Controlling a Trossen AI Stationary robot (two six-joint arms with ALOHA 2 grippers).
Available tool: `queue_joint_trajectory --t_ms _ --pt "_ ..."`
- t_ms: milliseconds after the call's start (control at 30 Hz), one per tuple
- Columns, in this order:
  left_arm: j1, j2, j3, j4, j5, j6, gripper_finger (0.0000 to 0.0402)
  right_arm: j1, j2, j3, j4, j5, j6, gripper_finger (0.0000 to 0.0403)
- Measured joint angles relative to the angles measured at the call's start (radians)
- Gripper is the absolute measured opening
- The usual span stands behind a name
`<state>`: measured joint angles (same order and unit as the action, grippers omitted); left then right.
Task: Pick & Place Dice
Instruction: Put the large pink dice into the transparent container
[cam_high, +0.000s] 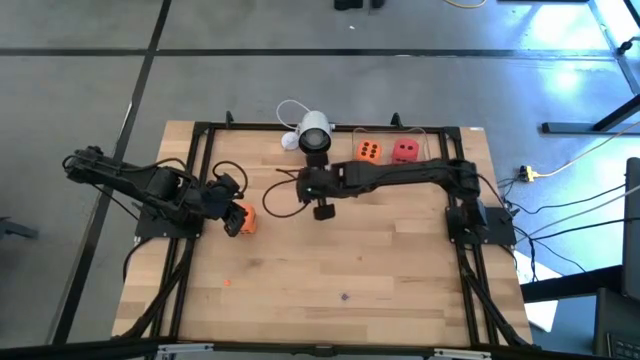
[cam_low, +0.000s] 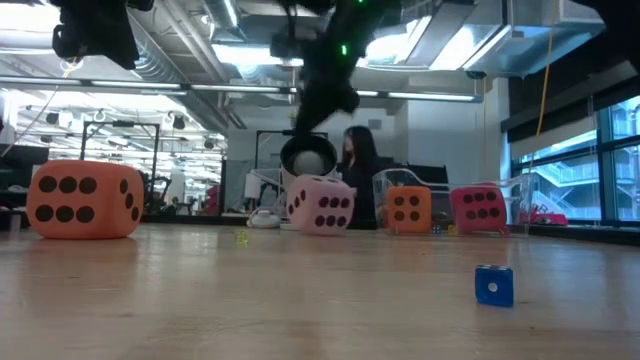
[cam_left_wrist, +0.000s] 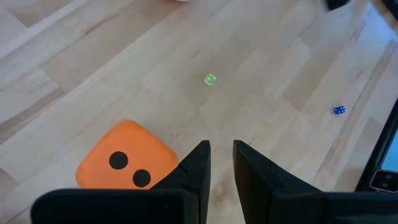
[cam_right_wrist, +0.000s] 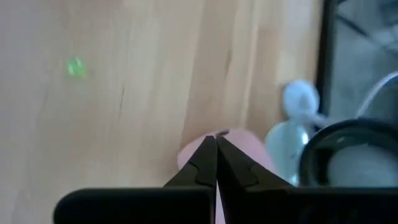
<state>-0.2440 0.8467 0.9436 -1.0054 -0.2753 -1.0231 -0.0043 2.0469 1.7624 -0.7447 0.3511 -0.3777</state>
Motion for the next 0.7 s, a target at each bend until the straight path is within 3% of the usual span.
queue_joint_trajectory --t_ms 433,567,700 --pt "0.000 0.000 0.000 0.013 -0.002 0.004 0.0063 -0.097 -0.008 0.067 -0.071 -0.011 0.041 0.0007" --pt "0.000 0.000 0.000 0.013 -0.014 0.006 0.0063 -0.091 -0.007 0.067 -0.125 -0.048 -0.020 0.0049" --pt "0.000 0.000 0.000 0.013 -0.031 0.006 0.0063 -0.075 -0.007 0.067 -0.141 -0.034 -0.030 0.0119"
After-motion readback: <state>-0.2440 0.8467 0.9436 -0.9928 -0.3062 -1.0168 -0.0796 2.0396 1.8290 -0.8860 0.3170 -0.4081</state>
